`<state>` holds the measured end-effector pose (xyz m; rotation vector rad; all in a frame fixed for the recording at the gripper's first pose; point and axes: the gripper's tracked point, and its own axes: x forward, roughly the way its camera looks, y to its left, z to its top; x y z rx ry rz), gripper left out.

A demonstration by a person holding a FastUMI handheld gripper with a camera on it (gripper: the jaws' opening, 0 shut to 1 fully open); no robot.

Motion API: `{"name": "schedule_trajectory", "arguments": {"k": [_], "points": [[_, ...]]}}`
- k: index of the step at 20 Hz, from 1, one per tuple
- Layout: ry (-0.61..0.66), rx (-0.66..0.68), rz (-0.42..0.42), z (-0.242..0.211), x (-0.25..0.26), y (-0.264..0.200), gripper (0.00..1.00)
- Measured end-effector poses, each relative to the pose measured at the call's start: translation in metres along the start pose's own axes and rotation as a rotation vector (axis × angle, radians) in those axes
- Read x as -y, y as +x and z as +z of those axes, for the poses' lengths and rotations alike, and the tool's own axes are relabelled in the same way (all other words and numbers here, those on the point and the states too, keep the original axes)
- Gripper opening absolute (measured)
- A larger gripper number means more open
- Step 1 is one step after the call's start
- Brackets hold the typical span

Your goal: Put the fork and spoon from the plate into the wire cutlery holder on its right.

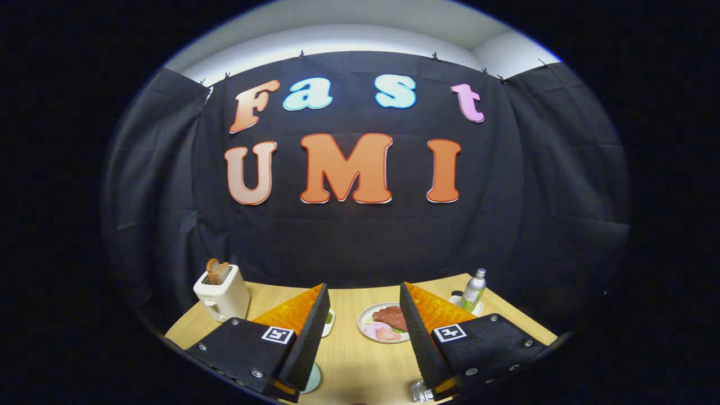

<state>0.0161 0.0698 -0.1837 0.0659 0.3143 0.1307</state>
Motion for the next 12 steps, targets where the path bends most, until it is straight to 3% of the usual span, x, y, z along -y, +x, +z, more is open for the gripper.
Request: {"name": "schedule_trajectory", "arguments": {"k": [12], "points": [[-0.083, -0.12, 0.289, -0.039, -0.155, 0.013, 0.75]]}}
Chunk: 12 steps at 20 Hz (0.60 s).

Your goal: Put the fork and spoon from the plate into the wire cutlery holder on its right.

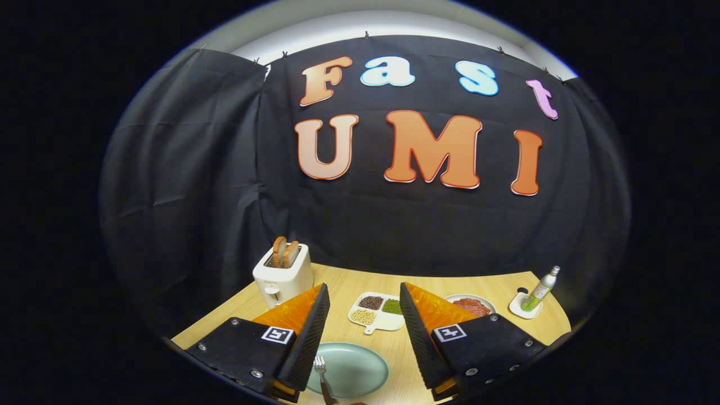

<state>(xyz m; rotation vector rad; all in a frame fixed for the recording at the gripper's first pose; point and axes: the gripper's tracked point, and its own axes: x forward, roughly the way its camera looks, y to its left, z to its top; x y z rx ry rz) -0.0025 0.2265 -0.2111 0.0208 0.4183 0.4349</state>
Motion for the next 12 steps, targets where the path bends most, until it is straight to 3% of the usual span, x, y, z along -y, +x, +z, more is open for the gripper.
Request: {"name": "schedule_trajectory", "arguments": {"k": [12], "points": [[-0.075, -0.504, 0.217, -0.152, -0.067, 0.012, 0.76]]}}
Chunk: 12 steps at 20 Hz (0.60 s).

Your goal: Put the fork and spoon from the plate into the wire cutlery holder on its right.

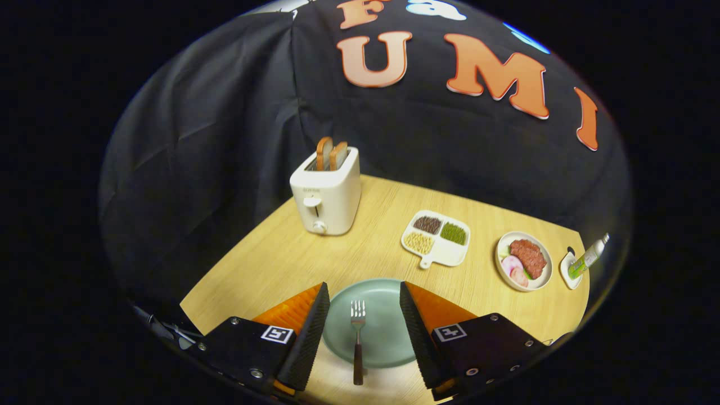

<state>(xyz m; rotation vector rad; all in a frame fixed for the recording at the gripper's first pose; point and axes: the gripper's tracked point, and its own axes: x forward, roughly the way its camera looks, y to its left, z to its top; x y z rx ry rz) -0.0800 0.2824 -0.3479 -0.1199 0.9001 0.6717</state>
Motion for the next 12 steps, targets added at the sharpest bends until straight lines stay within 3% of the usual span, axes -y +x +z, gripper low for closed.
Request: {"name": "schedule_trajectory", "arguments": {"k": [7, 12], "points": [[-0.016, -0.301, 0.046, -0.071, -0.003, 0.036, 0.73], [0.02, -0.475, 0.066, -0.108, -0.005, 0.055, 0.64]]}}
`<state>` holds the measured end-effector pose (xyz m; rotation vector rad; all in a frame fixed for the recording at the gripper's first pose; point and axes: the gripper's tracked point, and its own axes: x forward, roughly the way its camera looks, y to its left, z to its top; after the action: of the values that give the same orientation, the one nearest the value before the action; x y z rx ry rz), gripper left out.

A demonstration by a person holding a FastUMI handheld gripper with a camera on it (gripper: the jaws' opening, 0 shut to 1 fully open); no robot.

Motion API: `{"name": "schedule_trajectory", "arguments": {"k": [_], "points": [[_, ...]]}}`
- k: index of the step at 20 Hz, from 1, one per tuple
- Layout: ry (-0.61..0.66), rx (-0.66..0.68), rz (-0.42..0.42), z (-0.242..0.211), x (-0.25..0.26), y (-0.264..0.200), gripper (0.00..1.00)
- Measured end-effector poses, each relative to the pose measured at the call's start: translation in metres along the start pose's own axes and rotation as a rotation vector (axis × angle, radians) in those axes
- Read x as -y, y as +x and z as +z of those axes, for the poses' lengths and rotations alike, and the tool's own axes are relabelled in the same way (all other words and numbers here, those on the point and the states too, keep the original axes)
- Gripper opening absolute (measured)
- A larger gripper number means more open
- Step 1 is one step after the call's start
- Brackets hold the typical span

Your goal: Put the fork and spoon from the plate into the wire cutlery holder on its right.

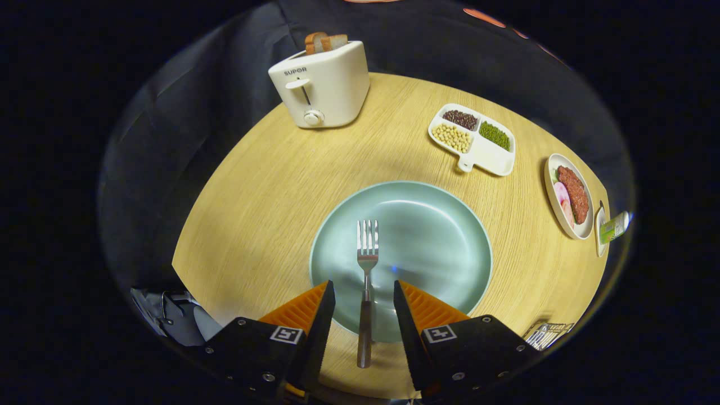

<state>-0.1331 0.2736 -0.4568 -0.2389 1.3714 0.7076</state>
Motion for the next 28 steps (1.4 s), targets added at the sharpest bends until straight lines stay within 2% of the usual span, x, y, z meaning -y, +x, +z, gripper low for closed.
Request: {"name": "schedule_trajectory", "arguments": {"k": [4, 9, 12, 14, 18, 28], "points": [[0.006, -0.109, 0.008, -0.014, 0.0, 0.015, 0.52], [-0.037, -0.21, -0.024, -0.031, 0.005, 0.028, 0.36], [-0.026, -0.24, -0.047, -0.035, 0.008, 0.032, 0.17], [-0.019, -0.24, -0.041, -0.034, 0.006, 0.032, 0.11], [0.06, -0.228, -0.018, -0.031, 0.006, 0.033, 0.06], [0.162, -0.058, 0.026, -0.003, 0.019, -0.01, 0.05]]}}
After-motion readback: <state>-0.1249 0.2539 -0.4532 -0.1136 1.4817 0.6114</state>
